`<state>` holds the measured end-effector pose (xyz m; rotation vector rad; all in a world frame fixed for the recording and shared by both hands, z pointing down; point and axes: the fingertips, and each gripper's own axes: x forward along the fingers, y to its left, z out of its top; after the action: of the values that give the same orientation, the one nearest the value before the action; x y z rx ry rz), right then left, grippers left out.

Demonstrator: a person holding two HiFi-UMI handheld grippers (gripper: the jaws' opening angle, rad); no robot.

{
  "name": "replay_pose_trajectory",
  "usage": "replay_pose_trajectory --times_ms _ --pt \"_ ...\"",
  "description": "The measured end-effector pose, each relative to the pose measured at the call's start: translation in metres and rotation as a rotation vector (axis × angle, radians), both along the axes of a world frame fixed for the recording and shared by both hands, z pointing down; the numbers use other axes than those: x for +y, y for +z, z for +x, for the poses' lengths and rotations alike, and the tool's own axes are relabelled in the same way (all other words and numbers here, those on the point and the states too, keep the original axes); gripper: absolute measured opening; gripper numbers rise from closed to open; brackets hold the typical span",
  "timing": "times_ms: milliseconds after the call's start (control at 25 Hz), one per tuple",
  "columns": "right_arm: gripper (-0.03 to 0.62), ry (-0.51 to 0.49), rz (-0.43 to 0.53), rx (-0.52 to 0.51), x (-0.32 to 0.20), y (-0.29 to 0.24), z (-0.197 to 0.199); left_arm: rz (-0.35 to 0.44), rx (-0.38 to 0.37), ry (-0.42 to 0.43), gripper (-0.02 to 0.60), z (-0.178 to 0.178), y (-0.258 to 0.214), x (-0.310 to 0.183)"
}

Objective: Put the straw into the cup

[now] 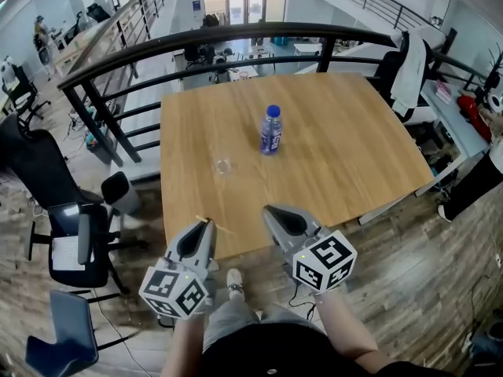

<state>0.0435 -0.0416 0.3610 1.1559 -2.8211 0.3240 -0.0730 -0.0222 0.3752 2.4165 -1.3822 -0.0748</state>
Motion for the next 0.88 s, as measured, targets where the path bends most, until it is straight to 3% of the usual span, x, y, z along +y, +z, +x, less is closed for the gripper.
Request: replay_pose_trajectory --times_ms 320,880 --pt "-0.002 0.019 0.005 0.02 -0.072 -0.006 -0.04 0.015 0.012 0.039 0.035 -0.034 -0.009 -0.077" --pt "-0.002 0.115 0.004 0.064 -0.147 0.002 -0.067 0.03 0.022 0.123 0.035 -0.059 -0.007 -0.165"
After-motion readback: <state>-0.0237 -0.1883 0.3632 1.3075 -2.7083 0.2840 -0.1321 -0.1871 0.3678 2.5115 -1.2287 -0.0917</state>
